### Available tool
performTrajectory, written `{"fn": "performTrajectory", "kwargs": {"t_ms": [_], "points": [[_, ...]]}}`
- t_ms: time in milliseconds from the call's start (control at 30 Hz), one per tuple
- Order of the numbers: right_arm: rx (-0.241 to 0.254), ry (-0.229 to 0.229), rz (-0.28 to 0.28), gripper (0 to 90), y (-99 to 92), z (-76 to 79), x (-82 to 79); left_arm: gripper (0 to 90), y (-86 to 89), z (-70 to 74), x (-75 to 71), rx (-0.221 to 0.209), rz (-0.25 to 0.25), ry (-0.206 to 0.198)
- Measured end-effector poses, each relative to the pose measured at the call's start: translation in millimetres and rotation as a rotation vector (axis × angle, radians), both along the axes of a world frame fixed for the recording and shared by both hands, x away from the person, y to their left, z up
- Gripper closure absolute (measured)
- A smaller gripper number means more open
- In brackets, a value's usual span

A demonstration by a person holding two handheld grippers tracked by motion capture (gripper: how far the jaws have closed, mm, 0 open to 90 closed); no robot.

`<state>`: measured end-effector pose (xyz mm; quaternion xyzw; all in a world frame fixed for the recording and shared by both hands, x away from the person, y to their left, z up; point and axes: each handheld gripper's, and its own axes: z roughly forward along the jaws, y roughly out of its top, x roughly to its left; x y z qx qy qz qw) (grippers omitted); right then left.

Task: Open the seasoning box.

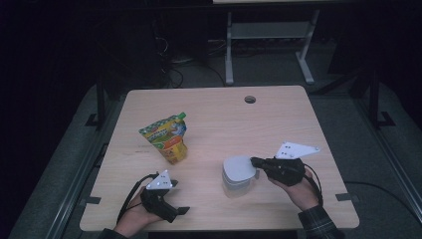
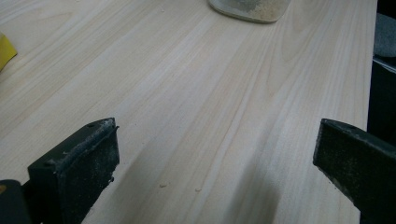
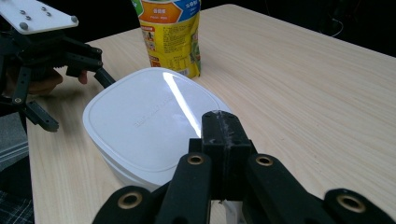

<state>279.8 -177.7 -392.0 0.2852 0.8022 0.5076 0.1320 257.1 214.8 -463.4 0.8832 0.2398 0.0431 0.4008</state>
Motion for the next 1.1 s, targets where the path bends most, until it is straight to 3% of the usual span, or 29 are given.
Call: {"fn": "performTrajectory", "kwargs": {"t_ms": [1100], "points": [[0.001, 0.012, -0.019, 90.0, -5.3, -5.7, 2.7, 0.0, -0.1, -0.3, 0.0, 0.001, -0.003, 0.003]]}}
